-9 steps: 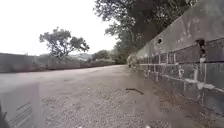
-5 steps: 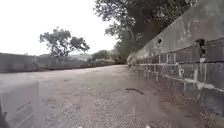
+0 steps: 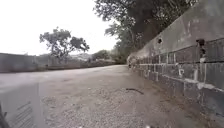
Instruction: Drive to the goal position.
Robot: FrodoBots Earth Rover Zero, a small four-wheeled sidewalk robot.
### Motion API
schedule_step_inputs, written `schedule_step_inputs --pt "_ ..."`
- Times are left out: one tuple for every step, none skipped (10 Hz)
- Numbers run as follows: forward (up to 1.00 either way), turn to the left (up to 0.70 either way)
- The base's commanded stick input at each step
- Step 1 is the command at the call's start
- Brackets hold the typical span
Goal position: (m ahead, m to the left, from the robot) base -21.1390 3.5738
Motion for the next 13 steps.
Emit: schedule_step_inputs --pt "0.0 0.45" --pt "0.0 0.45" --pt "0.0 0.45" --pt "0.0 0.45" --pt "0.0 0.45" --pt "0.0 0.45" --pt "0.0 0.45" --pt "0.0 0.45" --pt "0.0 0.45" --pt "0.0 0.45" --pt "0.0 0.45" --pt "0.0 0.45" --pt "0.0 0.45"
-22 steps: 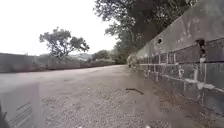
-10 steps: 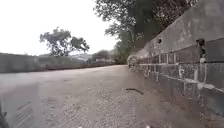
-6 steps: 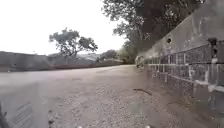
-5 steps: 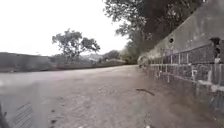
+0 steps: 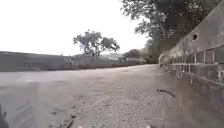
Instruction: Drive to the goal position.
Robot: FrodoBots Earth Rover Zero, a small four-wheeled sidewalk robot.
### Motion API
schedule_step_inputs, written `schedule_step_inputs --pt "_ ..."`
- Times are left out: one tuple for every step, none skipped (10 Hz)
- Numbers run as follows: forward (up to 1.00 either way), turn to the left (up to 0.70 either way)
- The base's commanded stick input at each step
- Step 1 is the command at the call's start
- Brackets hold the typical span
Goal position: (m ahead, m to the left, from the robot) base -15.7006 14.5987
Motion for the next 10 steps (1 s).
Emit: schedule_step_inputs --pt "0.0 0.45" --pt "0.0 0.45" --pt "0.0 0.45" --pt "0.0 0.45" --pt "0.0 0.45" --pt "0.0 0.45" --pt "0.0 0.45" --pt "0.0 0.45" --pt "0.0 0.45" --pt "0.0 0.45"
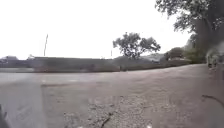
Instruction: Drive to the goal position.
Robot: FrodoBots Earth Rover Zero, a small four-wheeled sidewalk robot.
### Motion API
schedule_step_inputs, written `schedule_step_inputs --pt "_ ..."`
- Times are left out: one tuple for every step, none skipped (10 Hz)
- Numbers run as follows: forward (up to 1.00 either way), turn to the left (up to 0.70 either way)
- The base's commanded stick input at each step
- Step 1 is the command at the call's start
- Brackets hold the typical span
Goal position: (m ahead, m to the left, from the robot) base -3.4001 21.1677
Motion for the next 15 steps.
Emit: schedule_step_inputs --pt "0.0 0.45" --pt "0.0 0.45" --pt "0.0 0.45" --pt "0.0 0.45" --pt "0.0 0.45" --pt "0.0 0.45" --pt "0.0 0.45" --pt "0.0 0.45" --pt "0.0 0.45" --pt "0.0 0.45" --pt "0.0 0.45" --pt "0.0 0.45" --pt "0.0 0.45" --pt "0.0 0.45" --pt "0.0 0.45"
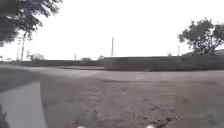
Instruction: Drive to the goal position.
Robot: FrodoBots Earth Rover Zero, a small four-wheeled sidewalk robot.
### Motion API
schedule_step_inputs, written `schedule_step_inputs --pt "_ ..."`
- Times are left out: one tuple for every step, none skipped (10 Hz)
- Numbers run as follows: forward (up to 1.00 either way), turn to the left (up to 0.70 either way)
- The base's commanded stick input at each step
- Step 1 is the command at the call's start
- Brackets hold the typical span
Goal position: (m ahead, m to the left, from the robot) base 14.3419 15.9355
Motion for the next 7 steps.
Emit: schedule_step_inputs --pt "0.0 0.45" --pt "0.0 0.45" --pt "0.0 0.45" --pt "0.0 0.45" --pt "0.0 0.45" --pt "0.0 0.45" --pt "0.0 0.45"
